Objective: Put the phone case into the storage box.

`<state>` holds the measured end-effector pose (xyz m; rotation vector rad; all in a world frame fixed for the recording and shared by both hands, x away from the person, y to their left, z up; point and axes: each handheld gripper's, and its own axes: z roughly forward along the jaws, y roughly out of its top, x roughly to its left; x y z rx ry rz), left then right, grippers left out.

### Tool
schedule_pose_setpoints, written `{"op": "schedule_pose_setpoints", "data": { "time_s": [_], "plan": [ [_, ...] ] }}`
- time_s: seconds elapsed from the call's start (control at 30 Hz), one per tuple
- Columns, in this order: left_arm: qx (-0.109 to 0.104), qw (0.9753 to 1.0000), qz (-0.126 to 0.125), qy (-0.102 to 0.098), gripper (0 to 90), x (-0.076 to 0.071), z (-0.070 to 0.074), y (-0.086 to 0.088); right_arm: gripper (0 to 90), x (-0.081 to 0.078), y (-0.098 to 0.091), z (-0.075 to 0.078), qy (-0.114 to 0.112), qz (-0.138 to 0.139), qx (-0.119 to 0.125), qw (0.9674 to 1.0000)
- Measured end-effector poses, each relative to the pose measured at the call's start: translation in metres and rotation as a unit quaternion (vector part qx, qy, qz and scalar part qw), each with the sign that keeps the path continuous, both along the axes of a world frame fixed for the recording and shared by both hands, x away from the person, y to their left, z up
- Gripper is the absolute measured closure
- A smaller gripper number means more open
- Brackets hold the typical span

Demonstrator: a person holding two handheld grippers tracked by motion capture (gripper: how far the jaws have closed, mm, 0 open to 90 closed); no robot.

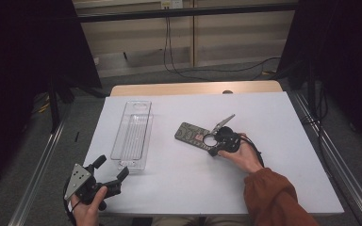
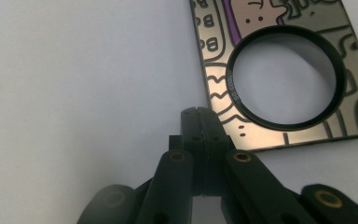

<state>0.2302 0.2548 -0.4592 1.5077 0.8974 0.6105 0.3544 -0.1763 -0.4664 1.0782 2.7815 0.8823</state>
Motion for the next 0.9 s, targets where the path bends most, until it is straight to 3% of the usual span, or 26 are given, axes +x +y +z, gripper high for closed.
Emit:
{"op": "schedule_pose_setpoints", "data": {
  "time_s": [0.3, 0.47, 0.57, 0.73, 0.9],
  "plan": [
    [-0.005, 1.0000, -0.003, 0.000, 3.1, 0.001, 0.000, 0.000, 90.0, 0.005, -0.010, 0.002, -0.006, -0.019, -0.018, 0.9997],
    [0.001, 1.0000, -0.004, 0.001, 3.1, 0.001, 0.000, 0.001, 90.0, 0.009, -0.019, 0.000, -0.011, -0.035, -0.012, 0.9993],
    [-0.001, 1.0000, -0.002, 0.000, 3.1, 0.002, 0.000, 0.000, 90.0, 0.007, -0.016, 0.004, -0.005, -0.032, -0.014, 0.9994],
    [0.000, 1.0000, -0.003, 0.001, 3.1, 0.003, 0.000, -0.001, 90.0, 0.006, -0.005, 0.018, -0.026, -0.024, -0.006, 0.9994],
    [-0.003, 1.0000, -0.009, 0.001, 3.1, 0.004, -0.001, -0.001, 90.0, 0.022, 0.007, 0.023, -0.035, -0.025, 0.007, 0.9991]
  ]
}}
